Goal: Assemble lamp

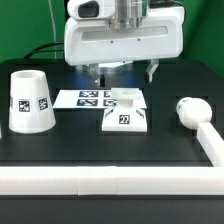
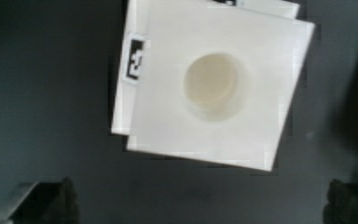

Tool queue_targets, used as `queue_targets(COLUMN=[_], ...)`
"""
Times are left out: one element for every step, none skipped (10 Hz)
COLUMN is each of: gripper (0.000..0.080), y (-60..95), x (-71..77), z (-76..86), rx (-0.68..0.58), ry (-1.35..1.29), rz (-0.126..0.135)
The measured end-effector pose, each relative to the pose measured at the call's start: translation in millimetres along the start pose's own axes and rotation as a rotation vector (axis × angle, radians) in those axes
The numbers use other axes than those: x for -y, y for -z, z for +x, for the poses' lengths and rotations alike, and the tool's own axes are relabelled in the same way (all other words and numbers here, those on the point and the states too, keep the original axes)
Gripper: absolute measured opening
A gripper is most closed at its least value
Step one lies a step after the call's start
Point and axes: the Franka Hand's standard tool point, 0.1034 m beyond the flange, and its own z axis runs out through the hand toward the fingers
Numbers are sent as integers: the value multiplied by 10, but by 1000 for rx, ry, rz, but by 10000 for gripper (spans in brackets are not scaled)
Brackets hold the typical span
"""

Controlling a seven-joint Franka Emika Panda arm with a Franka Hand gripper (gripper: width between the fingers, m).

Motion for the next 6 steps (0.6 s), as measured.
queue_targets(gripper=[700, 700, 700, 700, 700, 700], y=[-33, -96, -148, -204, -239, -268], x=[7, 7, 3, 0, 1, 7], z=[-33, -77, -102, -130, -147, -156], rx=[4, 5, 6, 9, 12, 15], ry=[-60, -136, -126, -120, -117, -116], rz=[1, 2, 2, 2, 2, 3])
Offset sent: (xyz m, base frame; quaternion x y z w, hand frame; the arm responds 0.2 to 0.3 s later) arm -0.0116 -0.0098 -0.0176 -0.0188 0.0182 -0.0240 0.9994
